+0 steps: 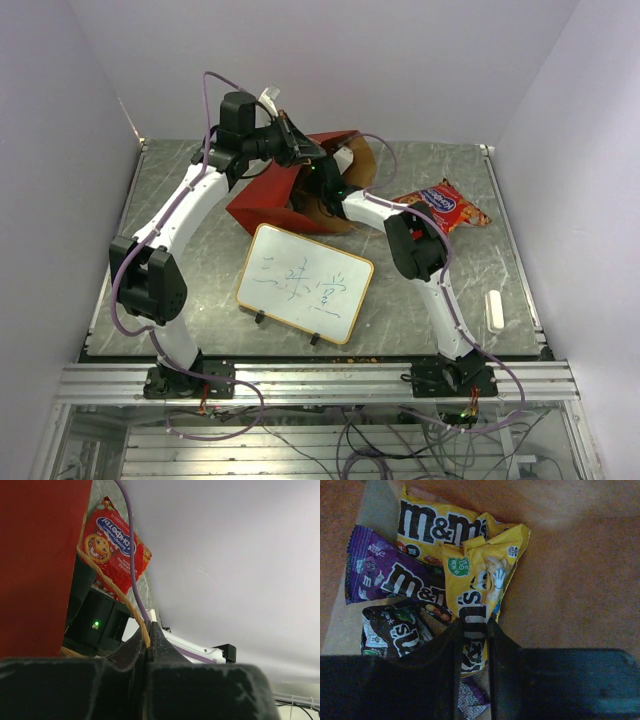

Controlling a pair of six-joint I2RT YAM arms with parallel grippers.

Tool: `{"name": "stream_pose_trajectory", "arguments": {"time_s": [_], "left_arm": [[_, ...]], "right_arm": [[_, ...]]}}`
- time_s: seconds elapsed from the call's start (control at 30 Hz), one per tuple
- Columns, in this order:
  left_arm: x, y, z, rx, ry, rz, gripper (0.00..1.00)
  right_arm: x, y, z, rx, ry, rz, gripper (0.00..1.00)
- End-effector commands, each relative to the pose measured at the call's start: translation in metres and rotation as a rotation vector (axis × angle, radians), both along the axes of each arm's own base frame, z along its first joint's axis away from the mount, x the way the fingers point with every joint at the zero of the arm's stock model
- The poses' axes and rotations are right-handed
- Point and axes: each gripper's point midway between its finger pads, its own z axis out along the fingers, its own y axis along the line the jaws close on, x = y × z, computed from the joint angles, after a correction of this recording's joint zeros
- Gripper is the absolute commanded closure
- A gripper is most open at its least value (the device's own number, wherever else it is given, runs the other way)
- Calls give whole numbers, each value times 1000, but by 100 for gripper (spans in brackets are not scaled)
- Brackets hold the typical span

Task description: Take the snacks out of the paper bag

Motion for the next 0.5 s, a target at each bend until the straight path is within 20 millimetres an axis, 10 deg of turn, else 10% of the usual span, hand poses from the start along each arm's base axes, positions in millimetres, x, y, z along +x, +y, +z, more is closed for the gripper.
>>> {"name": "stream_pose_trajectory", "arguments": {"time_s": [0.0, 0.47], "left_arm": [[-9, 0, 15, -5, -46, -29, 93], [2, 10, 18, -24, -67, 14, 93]], "right_arm": [[1, -8, 23, 37, -17, -12, 82], [-38, -15, 98, 67, -99, 112, 99]]}}
